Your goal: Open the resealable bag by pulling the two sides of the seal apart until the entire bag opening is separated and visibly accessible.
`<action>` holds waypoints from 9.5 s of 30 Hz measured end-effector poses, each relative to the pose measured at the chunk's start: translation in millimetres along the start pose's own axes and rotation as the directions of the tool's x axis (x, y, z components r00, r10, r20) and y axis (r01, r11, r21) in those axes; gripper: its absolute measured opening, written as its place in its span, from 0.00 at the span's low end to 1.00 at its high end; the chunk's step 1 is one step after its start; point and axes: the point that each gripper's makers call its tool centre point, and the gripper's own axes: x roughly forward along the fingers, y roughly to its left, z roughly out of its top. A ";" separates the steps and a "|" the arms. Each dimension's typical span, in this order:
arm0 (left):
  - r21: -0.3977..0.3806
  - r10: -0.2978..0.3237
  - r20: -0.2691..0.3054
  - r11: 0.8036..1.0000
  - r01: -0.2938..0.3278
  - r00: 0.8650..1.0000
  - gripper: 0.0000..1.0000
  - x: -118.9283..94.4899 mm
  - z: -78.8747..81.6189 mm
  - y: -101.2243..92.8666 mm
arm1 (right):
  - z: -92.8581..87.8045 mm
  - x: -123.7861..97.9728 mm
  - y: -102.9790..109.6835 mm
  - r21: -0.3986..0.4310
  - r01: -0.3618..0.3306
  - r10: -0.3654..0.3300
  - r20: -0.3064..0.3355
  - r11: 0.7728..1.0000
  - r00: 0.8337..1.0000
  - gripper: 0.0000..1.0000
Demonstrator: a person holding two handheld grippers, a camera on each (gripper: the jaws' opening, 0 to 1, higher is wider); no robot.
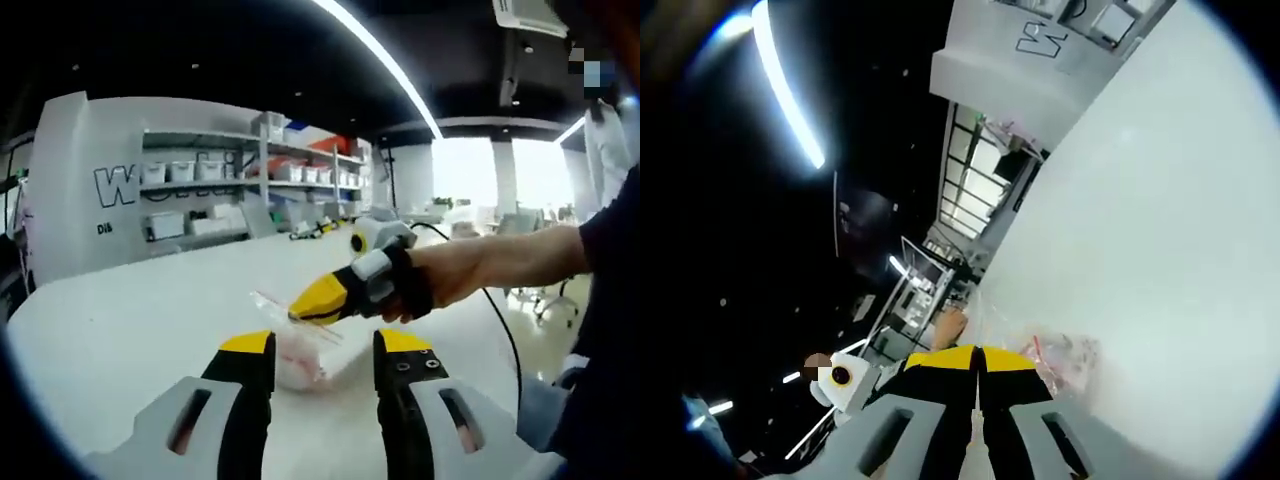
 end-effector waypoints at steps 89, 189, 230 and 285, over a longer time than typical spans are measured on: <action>-0.222 -0.038 -0.073 0.975 0.021 0.997 0.17 30.3 -8.6 20.0 | -8.0 8.4 5.4 -0.149 0.019 -0.023 -0.023 0.989 0.999 0.00; -0.392 -0.090 0.007 0.916 0.086 0.996 0.03 27.3 -17.5 20.0 | -14.6 6.3 3.9 -0.272 0.092 -0.109 -0.048 0.958 0.993 0.00; -0.352 -0.063 0.021 0.933 0.066 0.998 0.00 18.8 -11.0 25.6 | 9.9 -16.2 -10.8 -0.300 0.181 -0.175 0.045 0.937 0.983 0.00; -0.253 -0.047 0.066 0.965 0.063 0.997 0.22 15.3 -0.9 19.3 | 14.1 -18.1 -10.9 -0.279 0.185 -0.173 0.070 0.942 0.982 0.00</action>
